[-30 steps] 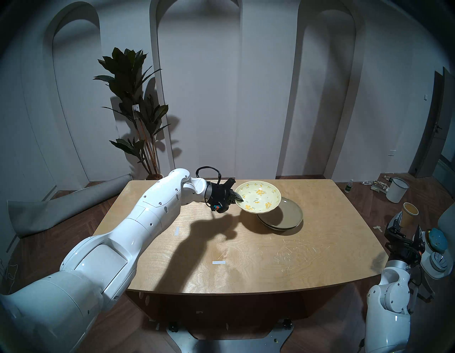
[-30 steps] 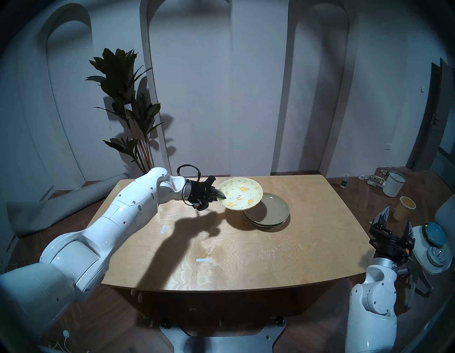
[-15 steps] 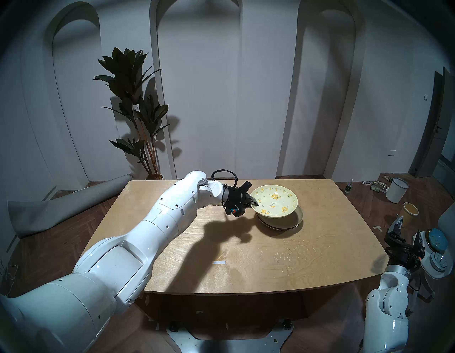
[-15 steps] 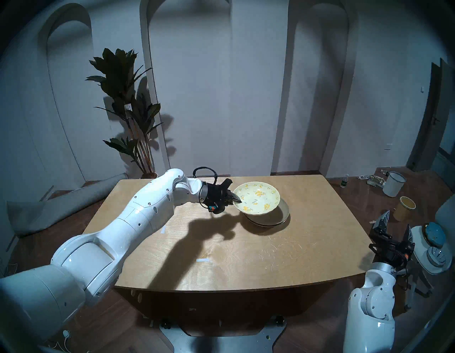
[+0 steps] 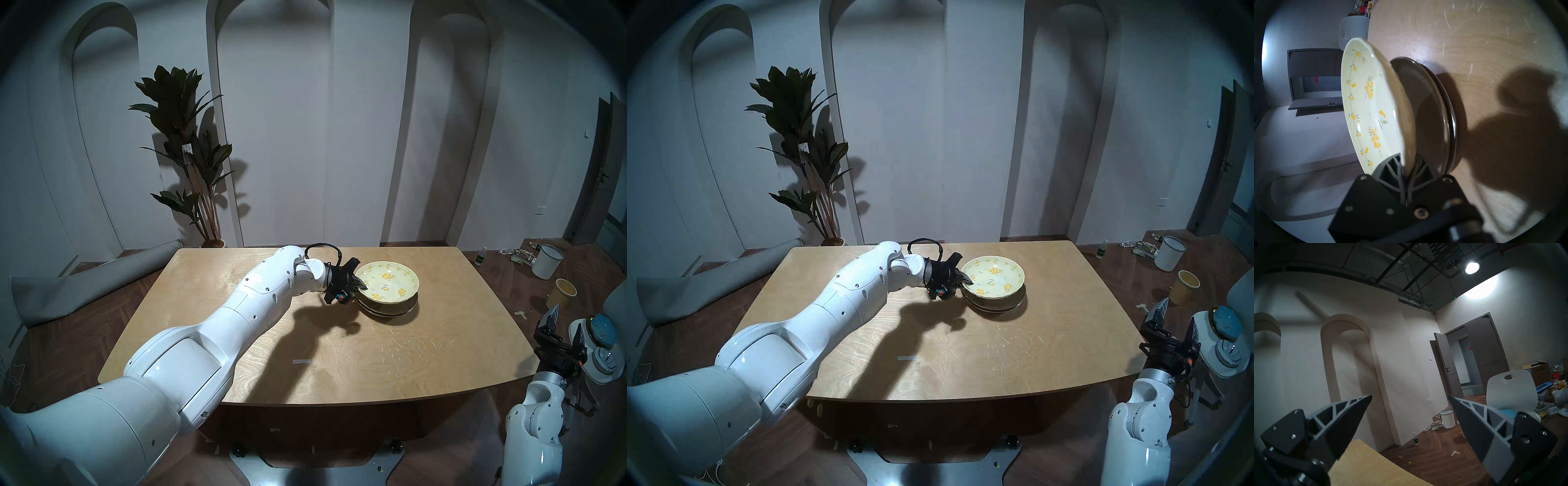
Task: Stack the plates into one stack
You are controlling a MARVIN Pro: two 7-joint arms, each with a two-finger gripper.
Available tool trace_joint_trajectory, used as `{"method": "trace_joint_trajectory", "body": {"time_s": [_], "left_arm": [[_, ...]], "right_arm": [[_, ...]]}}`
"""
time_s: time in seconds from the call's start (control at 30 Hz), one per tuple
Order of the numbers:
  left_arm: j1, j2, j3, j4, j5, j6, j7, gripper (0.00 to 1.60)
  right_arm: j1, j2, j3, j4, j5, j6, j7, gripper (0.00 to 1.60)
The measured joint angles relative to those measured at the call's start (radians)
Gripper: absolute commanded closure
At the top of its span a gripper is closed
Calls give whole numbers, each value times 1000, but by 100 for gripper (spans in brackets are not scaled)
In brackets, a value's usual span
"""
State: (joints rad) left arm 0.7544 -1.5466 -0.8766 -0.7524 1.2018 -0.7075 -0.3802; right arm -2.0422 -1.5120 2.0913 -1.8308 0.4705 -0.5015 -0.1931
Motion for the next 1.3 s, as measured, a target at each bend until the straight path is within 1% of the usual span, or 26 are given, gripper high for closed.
{"method": "trace_joint_trajectory", "body": {"time_s": [0.23, 0.43, 0.57, 0.7, 0.73, 0.87, 1.07, 1.13, 1.17, 1.2, 1.23, 1.27, 1.3], "left_arm": [[-2, -27, 3, 11, 35, 22, 41, 160], [-3, -36, 9, 12, 64, 27, 72, 160], [-4, -41, 23, 21, 97, 38, 104, 160], [-5, -48, 40, 41, 131, 56, 142, 160], [-6, -52, 48, 53, 148, 68, 159, 160], [-10, -63, 60, 90, 174, 91, 189, 160], [-16, -77, 65, 130, 197, 114, 213, 160], [-19, -82, 64, 139, 204, 119, 220, 144], [-21, -83, 64, 141, 206, 120, 223, 116], [-23, -85, 63, 145, 209, 122, 228, 107], [-24, -87, 63, 147, 212, 123, 232, 88], [-26, -89, 62, 149, 213, 123, 235, 83], [-29, -90, 61, 150, 214, 123, 240, 84]], "right_arm": [[-7, 0, 10, 15, 13, -15, 11, 0], [-8, 2, 13, 30, 24, -27, 22, 0], [-7, 3, 16, 41, 32, -38, 31, 0], [-7, 4, 19, 49, 40, -49, 40, 0], [-7, 4, 20, 53, 43, -55, 44, 0], [-9, 4, 24, 60, 49, -65, 52, 0], [-14, 3, 29, 69, 57, -77, 60, 0], [-17, 3, 30, 73, 59, -81, 63, 0], [-17, 3, 31, 74, 60, -82, 64, 0], [-19, 3, 32, 76, 62, -85, 66, 0], [-20, 3, 32, 78, 63, -87, 67, 0], [-21, 4, 33, 80, 65, -88, 69, 0], [-22, 4, 34, 83, 67, -91, 71, 0]]}}
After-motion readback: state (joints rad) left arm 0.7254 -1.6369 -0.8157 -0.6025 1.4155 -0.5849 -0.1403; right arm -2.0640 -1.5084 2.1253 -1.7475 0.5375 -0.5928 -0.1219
